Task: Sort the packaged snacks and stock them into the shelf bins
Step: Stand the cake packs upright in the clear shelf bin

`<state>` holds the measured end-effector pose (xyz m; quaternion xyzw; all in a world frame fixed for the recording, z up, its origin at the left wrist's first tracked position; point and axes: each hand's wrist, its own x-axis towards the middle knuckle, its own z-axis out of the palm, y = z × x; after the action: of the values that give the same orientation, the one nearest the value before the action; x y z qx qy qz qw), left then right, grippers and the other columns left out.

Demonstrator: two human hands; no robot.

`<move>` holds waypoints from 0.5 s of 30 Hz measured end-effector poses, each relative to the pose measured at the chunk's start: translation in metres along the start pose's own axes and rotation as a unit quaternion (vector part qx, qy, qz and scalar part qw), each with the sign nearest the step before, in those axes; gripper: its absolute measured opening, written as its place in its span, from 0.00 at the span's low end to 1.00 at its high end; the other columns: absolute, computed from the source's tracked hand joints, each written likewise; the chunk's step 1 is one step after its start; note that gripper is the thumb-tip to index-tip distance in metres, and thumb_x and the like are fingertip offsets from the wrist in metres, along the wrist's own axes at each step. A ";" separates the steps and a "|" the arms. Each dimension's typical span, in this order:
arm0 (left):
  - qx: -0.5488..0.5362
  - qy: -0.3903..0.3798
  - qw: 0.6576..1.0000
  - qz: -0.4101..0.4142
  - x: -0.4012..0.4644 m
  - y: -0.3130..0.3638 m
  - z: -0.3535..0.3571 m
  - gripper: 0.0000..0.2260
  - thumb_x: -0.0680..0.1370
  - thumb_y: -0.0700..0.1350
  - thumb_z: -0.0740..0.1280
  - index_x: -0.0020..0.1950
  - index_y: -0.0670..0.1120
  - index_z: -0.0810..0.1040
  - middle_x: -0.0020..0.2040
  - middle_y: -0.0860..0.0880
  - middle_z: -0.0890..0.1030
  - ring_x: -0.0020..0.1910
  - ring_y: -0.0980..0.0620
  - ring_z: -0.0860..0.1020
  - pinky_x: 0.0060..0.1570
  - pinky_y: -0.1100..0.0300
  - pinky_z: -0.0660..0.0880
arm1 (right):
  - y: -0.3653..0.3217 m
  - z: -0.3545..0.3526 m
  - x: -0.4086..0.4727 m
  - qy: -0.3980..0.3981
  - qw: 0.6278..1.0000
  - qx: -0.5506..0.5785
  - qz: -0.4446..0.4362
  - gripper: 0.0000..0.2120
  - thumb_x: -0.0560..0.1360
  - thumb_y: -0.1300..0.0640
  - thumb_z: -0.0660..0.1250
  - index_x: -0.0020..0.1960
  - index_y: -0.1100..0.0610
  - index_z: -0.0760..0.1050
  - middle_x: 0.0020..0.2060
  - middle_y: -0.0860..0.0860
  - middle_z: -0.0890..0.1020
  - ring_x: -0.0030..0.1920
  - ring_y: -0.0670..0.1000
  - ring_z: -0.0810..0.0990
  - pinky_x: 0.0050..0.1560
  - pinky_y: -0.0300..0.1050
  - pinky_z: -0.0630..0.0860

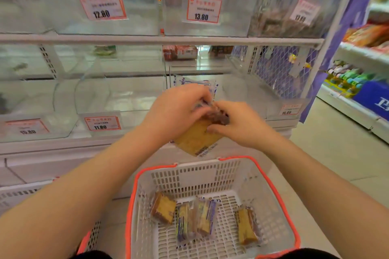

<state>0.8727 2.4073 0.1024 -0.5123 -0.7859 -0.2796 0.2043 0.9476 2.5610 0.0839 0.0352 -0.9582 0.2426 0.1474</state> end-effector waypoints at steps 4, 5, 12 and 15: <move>-0.075 0.142 0.982 -0.096 0.014 -0.016 -0.016 0.11 0.75 0.41 0.68 0.57 0.44 0.75 0.51 0.55 0.74 0.51 0.59 0.72 0.52 0.69 0.66 | 0.026 -0.030 0.014 0.148 0.970 0.184 0.060 0.09 0.67 0.57 0.73 0.43 0.49 0.75 0.37 0.44 0.81 0.40 0.39 0.79 0.39 0.30 0.73; -0.096 0.150 0.975 -0.129 0.016 -0.022 -0.018 0.11 0.76 0.42 0.67 0.58 0.44 0.74 0.52 0.56 0.74 0.52 0.59 0.72 0.53 0.69 0.66 | 0.035 -0.034 0.019 0.187 0.947 0.251 0.079 0.08 0.68 0.58 0.73 0.44 0.48 0.76 0.39 0.44 0.83 0.41 0.42 0.81 0.40 0.34 0.76; -0.162 -0.026 0.915 -0.369 0.017 -0.070 0.017 0.29 0.76 0.55 0.66 0.72 0.44 0.64 0.70 0.47 0.69 0.69 0.50 0.67 0.65 0.56 0.64 | 0.091 -0.011 0.074 0.224 0.859 0.398 0.230 0.09 0.68 0.65 0.72 0.43 0.56 0.75 0.39 0.52 0.81 0.39 0.49 0.80 0.40 0.42 0.76; -0.212 -0.071 0.890 -0.397 0.017 -0.086 0.034 0.34 0.73 0.56 0.68 0.74 0.45 0.61 0.73 0.47 0.66 0.70 0.50 0.66 0.68 0.54 0.64 | 0.105 0.010 0.096 0.208 0.871 0.342 0.285 0.11 0.68 0.65 0.73 0.45 0.56 0.74 0.39 0.52 0.79 0.40 0.50 0.78 0.40 0.42 0.74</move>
<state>0.7857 2.4139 0.0672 -0.2073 -0.8580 -0.4605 -0.0937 0.8385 2.6490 0.0570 -0.2422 -0.7310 0.5884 0.2464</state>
